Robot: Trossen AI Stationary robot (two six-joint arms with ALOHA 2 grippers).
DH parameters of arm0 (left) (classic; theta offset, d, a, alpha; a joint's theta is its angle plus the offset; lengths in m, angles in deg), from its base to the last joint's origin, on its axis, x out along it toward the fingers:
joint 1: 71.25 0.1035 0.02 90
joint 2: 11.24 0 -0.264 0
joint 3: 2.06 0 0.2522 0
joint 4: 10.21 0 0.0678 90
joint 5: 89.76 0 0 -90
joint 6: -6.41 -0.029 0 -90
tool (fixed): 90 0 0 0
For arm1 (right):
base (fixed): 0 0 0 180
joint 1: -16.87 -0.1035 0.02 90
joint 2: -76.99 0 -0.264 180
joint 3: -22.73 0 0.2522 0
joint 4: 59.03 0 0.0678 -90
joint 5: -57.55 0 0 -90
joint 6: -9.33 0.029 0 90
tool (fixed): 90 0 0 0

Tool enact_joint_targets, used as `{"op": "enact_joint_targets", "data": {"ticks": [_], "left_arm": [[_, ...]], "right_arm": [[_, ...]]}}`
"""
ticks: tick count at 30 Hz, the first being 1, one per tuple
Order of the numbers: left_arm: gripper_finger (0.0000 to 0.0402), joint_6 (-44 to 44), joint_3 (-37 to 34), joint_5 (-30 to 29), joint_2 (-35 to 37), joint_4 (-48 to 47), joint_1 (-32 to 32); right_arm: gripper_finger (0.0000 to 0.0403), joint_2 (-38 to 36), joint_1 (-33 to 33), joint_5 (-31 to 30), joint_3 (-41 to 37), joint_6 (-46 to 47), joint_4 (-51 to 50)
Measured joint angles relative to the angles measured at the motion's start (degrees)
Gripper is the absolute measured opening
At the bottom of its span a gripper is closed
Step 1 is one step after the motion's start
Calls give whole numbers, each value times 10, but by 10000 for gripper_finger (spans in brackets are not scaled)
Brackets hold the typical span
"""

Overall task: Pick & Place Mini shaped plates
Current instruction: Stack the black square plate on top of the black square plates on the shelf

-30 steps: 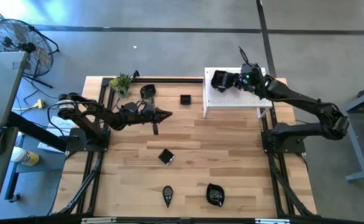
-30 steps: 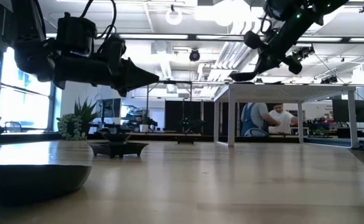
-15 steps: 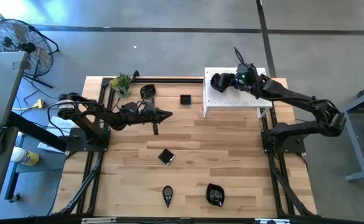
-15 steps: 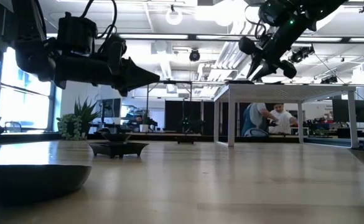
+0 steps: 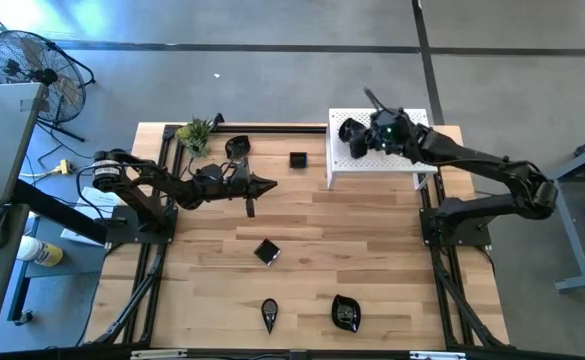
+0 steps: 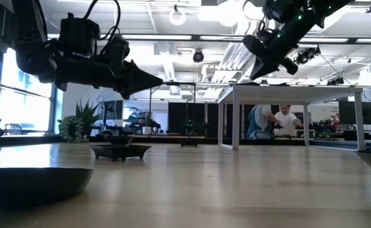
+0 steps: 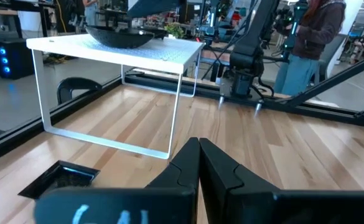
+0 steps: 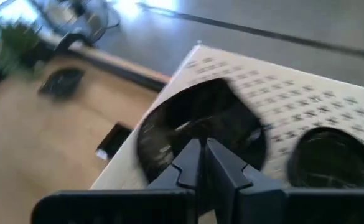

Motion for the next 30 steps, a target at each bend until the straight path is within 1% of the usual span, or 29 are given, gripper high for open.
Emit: {"op": "enact_joint_targets", "data": {"ticks": [2,6,9,11,15,20,27,30], "left_arm": [[0,0,0,-3,0,-2,0],[0,-1,0,-3,0,-5,0],[0,-2,0,-3,0,-15,0],[0,-4,0,-3,0,-17,0],[0,-4,0,-3,0,-17,0],[0,-4,0,-3,0,-17,0],[1,-4,0,-3,0,-16,0],[1,-4,0,-3,0,-16,0]], "right_arm": [[19,-4,-32,-13,0,-28,-11],[5,-5,-125,-84,0,-78,-29],[4,-5,-199,-129,0,-103,-8],[6,-5,-245,-142,0,-121,11],[1,-5,-321,-135,0,-149,48],[1,-5,-384,-129,0,-176,80],[1,17,-431,-128,0,-187,101],[1,39,-439,-107,0,-195,125]]}}
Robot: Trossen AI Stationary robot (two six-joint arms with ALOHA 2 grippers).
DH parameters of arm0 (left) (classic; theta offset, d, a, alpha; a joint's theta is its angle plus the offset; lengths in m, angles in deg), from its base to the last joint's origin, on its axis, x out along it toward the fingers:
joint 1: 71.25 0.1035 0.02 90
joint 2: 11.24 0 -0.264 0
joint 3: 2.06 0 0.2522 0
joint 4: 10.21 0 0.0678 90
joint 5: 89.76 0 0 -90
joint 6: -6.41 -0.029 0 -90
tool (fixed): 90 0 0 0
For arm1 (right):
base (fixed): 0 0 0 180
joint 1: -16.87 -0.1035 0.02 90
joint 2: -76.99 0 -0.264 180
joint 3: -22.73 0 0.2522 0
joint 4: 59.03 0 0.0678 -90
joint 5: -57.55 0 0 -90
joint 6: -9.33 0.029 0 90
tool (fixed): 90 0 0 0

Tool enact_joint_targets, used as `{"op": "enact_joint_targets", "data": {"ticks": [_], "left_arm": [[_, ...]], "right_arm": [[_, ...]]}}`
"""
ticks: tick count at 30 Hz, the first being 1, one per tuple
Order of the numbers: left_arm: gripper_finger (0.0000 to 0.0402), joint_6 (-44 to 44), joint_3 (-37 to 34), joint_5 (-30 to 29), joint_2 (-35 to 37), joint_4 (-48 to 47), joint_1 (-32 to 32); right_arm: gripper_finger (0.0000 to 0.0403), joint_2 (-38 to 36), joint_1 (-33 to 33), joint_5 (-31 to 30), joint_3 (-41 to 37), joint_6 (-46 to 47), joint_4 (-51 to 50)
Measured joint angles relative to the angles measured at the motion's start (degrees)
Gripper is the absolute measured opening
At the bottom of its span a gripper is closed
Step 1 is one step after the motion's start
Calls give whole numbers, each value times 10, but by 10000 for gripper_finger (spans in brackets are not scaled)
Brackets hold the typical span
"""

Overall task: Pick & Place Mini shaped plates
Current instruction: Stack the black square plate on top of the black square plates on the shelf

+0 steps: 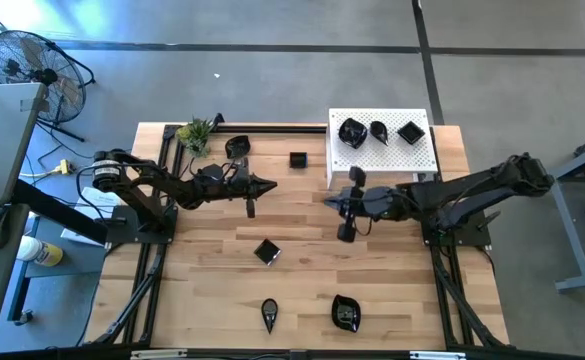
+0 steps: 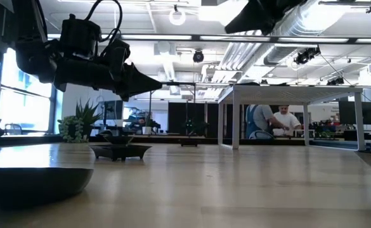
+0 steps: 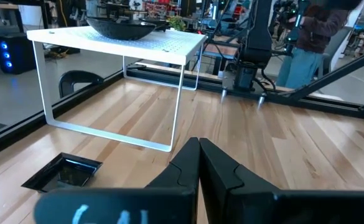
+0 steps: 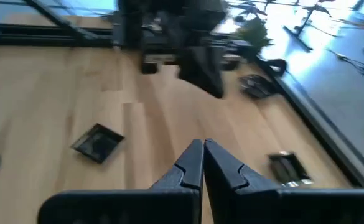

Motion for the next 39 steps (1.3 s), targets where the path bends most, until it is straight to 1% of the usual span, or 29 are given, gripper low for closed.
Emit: {"op": "enact_joint_targets", "data": {"ticks": [11,23,26,29,33,35,37,39], "left_arm": [[1,7,0,18,0,0,0],[1,17,0,26,0,-1,0],[1,16,0,21,0,-1,0],[1,16,0,11,0,-1,0],[1,15,0,13,0,-7,-3],[1,14,0,2,0,-25,-14],[1,11,0,-17,0,-45,-31],[1,11,0,-40,0,-60,-52]], "right_arm": [[1,127,-9,157,0,-69,218],[1,232,-9,259,0,-85,354],[1,264,-10,261,0,-72,377],[1,293,-15,259,0,-60,380],[1,300,-27,262,0,-63,396],[1,299,-34,262,-1,-73,395],[1,296,-40,260,-20,-84,428],[0,295,-41,258,-63,-87,504]]}}
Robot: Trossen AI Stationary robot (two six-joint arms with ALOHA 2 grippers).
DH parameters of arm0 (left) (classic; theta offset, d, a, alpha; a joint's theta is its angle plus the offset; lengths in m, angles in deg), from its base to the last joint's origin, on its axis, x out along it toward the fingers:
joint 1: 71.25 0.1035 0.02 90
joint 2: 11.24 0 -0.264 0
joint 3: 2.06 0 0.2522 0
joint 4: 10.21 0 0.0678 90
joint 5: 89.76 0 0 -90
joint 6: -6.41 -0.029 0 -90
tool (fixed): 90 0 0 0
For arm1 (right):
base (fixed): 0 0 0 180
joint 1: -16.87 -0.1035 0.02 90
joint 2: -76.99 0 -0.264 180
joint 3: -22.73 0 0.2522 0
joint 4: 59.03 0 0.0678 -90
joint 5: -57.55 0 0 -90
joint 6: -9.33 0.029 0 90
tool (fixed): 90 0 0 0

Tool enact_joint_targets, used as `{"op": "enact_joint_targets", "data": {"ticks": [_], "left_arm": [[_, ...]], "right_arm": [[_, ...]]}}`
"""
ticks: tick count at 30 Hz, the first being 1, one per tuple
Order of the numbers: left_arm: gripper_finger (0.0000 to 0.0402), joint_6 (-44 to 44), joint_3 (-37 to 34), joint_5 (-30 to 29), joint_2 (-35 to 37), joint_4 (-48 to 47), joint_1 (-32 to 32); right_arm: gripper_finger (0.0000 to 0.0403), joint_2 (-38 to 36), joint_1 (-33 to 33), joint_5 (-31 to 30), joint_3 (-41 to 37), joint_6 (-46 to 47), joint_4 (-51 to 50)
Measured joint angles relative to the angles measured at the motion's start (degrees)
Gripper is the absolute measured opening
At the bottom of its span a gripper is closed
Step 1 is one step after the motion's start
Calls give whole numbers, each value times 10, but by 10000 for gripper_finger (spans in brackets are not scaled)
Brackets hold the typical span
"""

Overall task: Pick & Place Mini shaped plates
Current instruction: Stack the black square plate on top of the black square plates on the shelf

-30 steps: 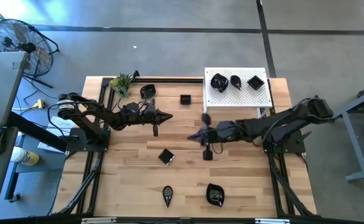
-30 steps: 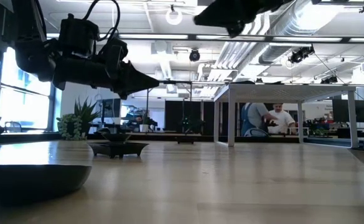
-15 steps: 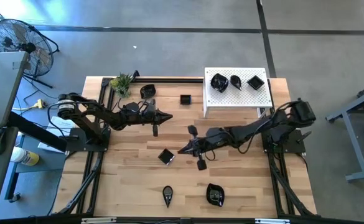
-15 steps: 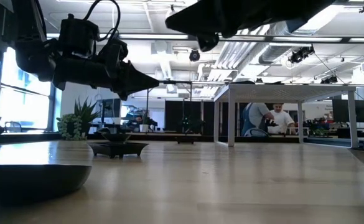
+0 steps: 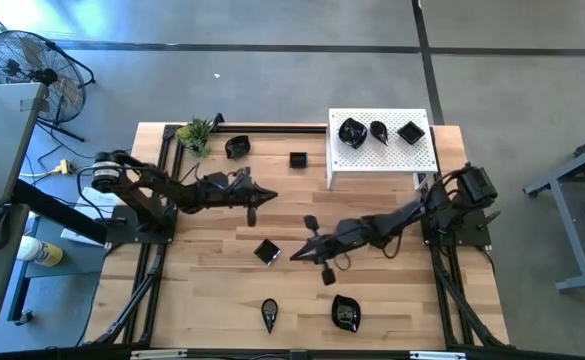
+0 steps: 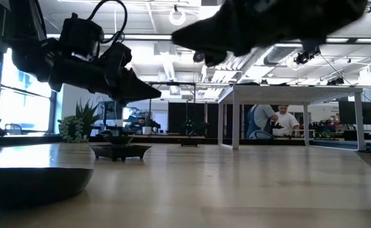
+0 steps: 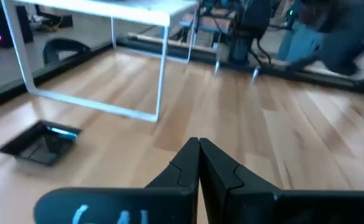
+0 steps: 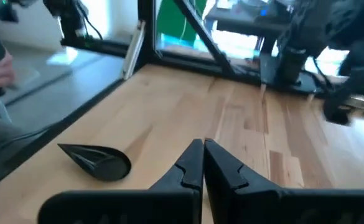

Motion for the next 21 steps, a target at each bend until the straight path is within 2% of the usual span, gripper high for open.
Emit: {"op": "enact_joint_targets", "data": {"ticks": [6,10,16,21], "left_arm": [[1,0,6,-41,0,-17,-66],[1,0,35,-60,0,-79,-112],[1,24,110,-109,0,-253,-177],[1,85,196,-125,0,-426,-197]], "right_arm": [[0,-7,13,-62,-158,43,225],[0,-39,1,-61,-224,44,315],[0,-113,-31,-105,-276,33,294],[0,-174,-51,-148,-297,20,227]]}}
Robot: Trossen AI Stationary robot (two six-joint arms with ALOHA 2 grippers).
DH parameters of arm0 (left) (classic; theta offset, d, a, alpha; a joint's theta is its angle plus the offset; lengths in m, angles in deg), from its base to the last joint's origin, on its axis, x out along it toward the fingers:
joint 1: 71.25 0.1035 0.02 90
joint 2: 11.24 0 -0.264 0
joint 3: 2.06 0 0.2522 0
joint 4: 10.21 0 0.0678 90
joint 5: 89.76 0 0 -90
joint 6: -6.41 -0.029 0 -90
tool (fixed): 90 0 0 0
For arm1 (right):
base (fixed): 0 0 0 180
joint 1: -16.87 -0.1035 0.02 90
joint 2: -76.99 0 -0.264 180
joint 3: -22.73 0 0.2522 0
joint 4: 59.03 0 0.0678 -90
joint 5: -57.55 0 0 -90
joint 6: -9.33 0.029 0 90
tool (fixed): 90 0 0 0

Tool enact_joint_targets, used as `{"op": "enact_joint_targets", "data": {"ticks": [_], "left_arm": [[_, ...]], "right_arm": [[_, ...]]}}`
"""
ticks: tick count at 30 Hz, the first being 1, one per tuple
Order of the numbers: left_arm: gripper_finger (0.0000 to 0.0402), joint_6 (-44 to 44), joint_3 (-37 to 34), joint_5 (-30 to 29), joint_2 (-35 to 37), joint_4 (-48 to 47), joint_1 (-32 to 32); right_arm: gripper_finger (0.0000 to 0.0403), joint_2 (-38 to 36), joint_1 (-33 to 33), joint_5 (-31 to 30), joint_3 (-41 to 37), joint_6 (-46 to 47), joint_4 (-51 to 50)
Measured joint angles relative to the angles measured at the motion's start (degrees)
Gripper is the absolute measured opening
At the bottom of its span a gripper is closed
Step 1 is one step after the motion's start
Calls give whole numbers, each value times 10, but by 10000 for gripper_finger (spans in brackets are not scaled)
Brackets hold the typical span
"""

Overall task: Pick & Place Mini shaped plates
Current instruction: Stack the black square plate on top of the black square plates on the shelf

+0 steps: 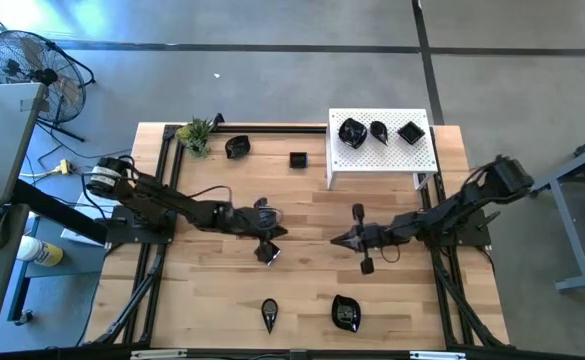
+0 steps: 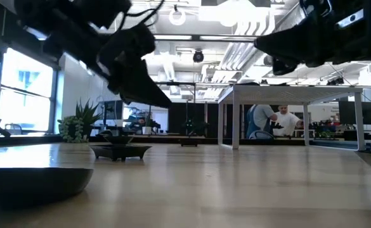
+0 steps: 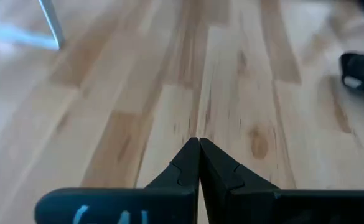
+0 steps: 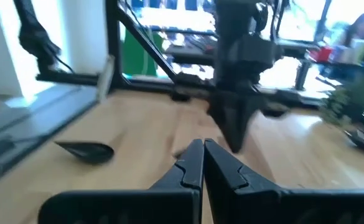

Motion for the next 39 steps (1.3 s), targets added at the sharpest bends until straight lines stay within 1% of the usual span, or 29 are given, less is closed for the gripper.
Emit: {"op": "enact_joint_targets", "data": {"ticks": [3,6,9,13,15,19,21,23,26,33,35,39], "left_arm": [[1,35,69,16,0,-150,1],[1,53,137,21,0,-291,1],[1,62,186,37,0,-380,1],[8,100,230,93,0,-454,6],[24,130,241,108,0,-490,5],[74,180,243,109,0,-573,5],[101,203,243,98,0,-613,5],[122,223,233,86,0,-615,5],[135,247,201,92,0,-583,5],[138,272,138,76,0,-505,5],[138,280,128,85,0,-482,5],[138,281,118,103,-3,-475,5]], "right_arm": [[0,-25,-3,-33,-11,6,-45],[0,-43,-3,-59,-17,7,-68],[0,-53,-2,-70,-17,8,-82],[0,-54,-2,-63,-17,7,-85],[0,-54,-2,-63,-17,1,-85],[0,-54,-2,-64,-17,-8,-85],[0,-54,-2,-62,-17,-7,-85],[0,-54,-2,-62,-17,-6,-85],[0,-54,-2,-61,-17,-2,-86],[0,-54,-2,-61,-17,-1,-86],[0,-54,-2,-61,-17,-1,-86],[0,-54,-2,-61,-17,-1,-86]]}}
